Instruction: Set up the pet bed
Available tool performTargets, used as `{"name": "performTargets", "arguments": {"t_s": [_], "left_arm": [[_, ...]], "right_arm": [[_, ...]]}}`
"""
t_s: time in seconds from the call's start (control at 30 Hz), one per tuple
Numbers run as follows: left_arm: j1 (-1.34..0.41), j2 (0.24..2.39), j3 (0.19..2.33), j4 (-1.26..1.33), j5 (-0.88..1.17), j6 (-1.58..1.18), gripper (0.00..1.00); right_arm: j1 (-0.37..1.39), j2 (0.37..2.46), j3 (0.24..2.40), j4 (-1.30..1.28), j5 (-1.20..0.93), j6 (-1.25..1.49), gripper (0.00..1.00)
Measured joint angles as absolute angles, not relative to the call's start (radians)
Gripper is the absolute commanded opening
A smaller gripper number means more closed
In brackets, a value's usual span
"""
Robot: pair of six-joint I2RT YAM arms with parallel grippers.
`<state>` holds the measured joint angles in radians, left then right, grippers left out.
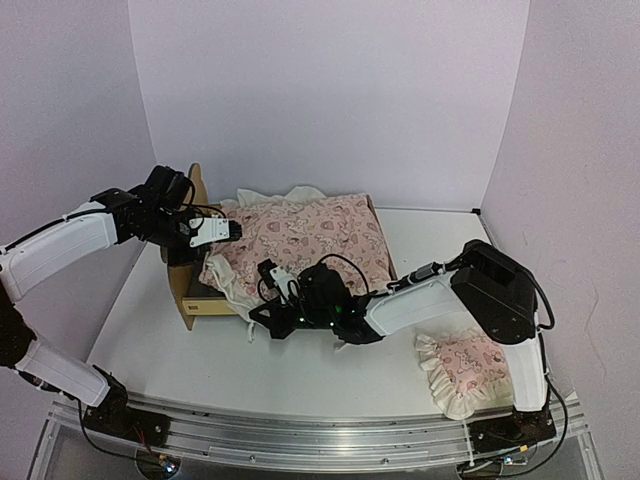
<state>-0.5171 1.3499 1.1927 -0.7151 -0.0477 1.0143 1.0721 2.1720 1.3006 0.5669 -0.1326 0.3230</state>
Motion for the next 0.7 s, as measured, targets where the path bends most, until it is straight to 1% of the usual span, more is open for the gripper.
{"name": "performTargets", "arguments": {"t_s": [0.27, 0.43, 0.53, 0.6, 0.7], "left_arm": [[-0.517, 1.35, 1.193, -0.797, 0.086, 0.916, 0.0], [-0.517, 1.351, 1.21, -0.889, 0.127, 0.883, 0.0], [-0.517, 1.351, 1.205, -0.915, 0.123, 0.874, 0.0], [-0.517, 1.351, 1.196, -0.917, 0.116, 0.866, 0.0], [-0.517, 1.351, 1.187, -0.916, 0.102, 0.856, 0.0]], "right_arm": [[1.072, 2.169, 1.301, 0.555, -0.133, 0.314, 0.0], [1.072, 2.169, 1.306, 0.543, -0.135, 0.311, 0.01], [1.072, 2.169, 1.339, 0.5, -0.149, 0.305, 0.25], [1.073, 2.169, 1.371, 0.464, -0.166, 0.294, 0.35], [1.077, 2.169, 1.429, 0.386, -0.191, 0.246, 0.42]]}}
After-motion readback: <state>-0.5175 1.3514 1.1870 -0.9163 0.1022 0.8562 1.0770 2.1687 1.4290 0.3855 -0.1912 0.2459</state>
